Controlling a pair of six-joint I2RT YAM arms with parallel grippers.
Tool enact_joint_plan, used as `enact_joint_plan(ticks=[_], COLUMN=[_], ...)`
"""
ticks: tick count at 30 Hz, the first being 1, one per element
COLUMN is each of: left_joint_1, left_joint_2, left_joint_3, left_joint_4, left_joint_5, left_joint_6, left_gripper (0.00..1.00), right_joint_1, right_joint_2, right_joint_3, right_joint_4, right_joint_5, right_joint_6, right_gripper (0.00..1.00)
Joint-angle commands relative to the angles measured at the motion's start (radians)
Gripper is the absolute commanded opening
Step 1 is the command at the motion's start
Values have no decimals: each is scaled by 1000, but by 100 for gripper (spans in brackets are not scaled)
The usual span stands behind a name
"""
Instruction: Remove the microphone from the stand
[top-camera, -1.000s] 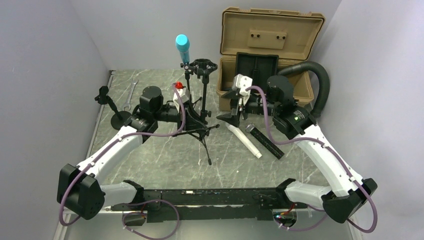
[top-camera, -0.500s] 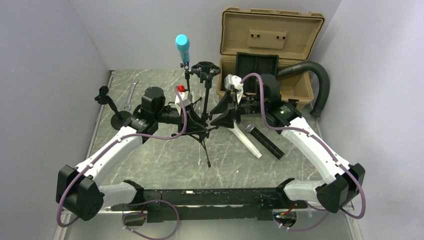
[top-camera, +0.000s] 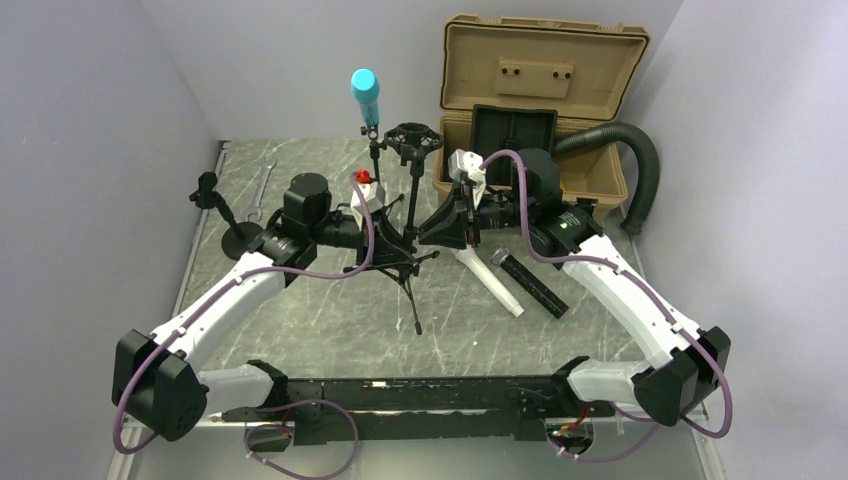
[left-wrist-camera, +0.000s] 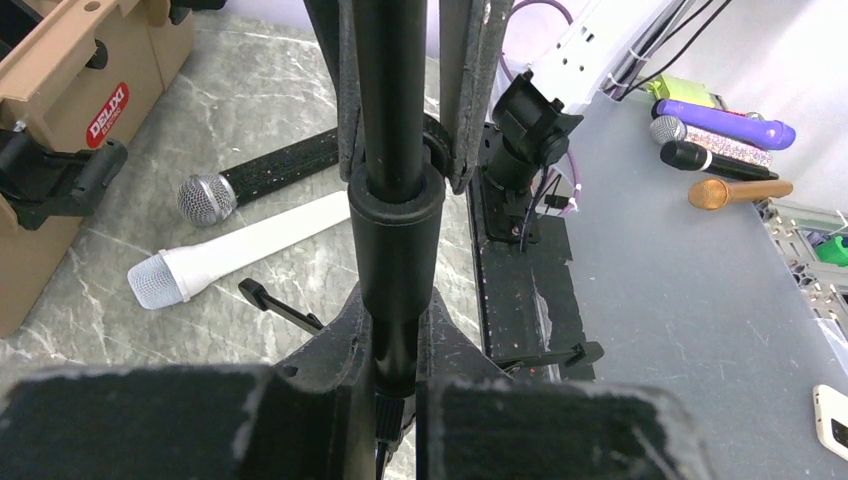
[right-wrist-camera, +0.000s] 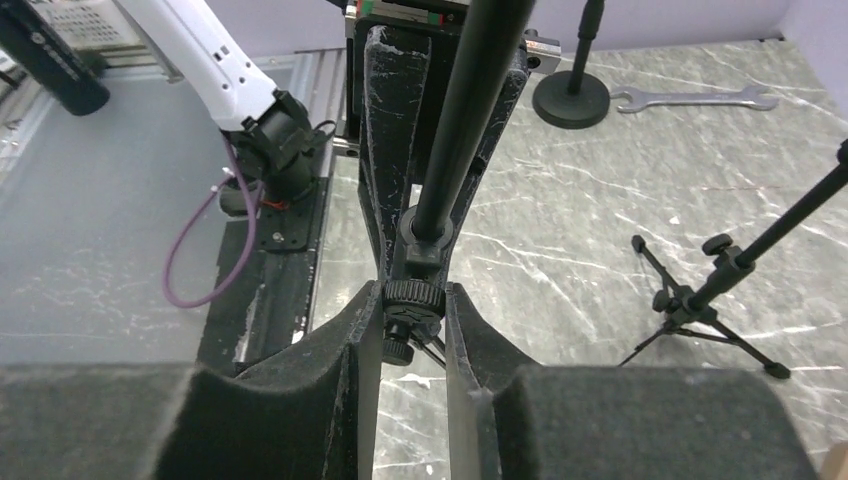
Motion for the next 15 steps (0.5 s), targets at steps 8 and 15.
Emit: enact_joint_plan(ticks=[8, 15], left_joint_1=[-5, -5], left_joint_2=[31, 55], left_joint_3=[44, 50], left_joint_4=[237, 258], left_joint_5=[109, 124], left_joint_6=[-172, -186], left_gripper=[0, 0], right_joint_1=[115, 166], right_joint_2=[-85, -109], right_joint_3=[-47, -121], right_joint_4=[-106, -80], right_joint_5=[497, 681], right_joint_6=[-425, -524], right_gripper=[0, 10])
